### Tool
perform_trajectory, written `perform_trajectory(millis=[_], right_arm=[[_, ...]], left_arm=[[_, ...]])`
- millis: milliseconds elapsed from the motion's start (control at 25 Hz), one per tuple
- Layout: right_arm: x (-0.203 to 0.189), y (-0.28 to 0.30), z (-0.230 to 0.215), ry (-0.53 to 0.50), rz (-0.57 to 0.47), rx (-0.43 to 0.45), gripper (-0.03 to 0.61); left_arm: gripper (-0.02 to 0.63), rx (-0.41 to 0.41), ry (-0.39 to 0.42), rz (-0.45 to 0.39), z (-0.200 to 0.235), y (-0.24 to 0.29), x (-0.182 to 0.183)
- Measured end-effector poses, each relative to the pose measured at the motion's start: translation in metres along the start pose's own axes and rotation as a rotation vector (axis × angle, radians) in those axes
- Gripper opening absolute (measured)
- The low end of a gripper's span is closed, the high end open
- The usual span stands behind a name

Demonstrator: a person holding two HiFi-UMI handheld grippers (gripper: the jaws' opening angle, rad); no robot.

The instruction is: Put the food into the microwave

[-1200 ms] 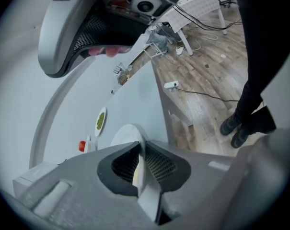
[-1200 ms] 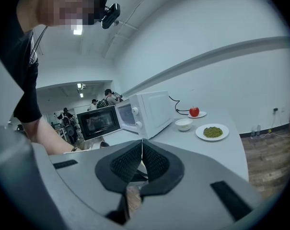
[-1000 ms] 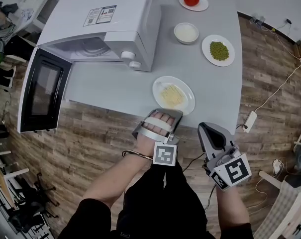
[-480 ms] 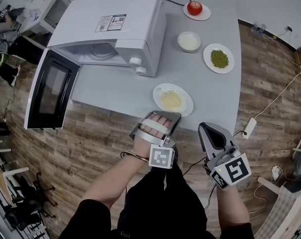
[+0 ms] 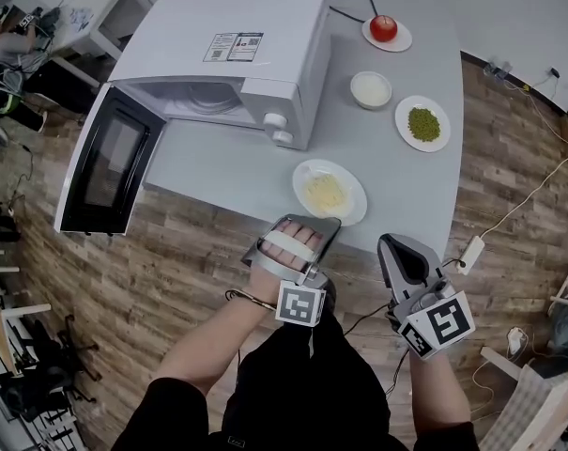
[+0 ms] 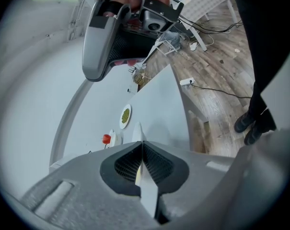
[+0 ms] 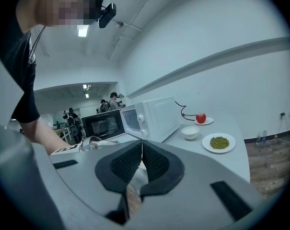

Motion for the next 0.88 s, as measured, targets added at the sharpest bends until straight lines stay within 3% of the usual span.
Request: perform_trajectory(millis=[200,360,880], right_arm=[[0.010,0.004,0.004,-0.013,-0.007,0.019,0.014],[0.025,0.002,0.009,-0.033,-0.021,0.032,0.014],[0.068,0.015,0.033,-0.119,-0.047,0.137,0.014]], left_arm=[[0.015,0.013,0.011,0.022,0.012,-0.012,-0.008],[0.015,0.048,-0.029,0.029,0.032,-0.026,-0.013],[0.015,0.110,-0.047,0.155,0.070,-0.074,-0.043]])
Point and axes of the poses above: the fingertips, and each gripper's own axes: y forward along the fingers, z to its left, x out of its top, the point moved 10 cm from there along -y, backward along the fingers, and after that the axes turned 9 degrees about z, right-handed, at the moved point
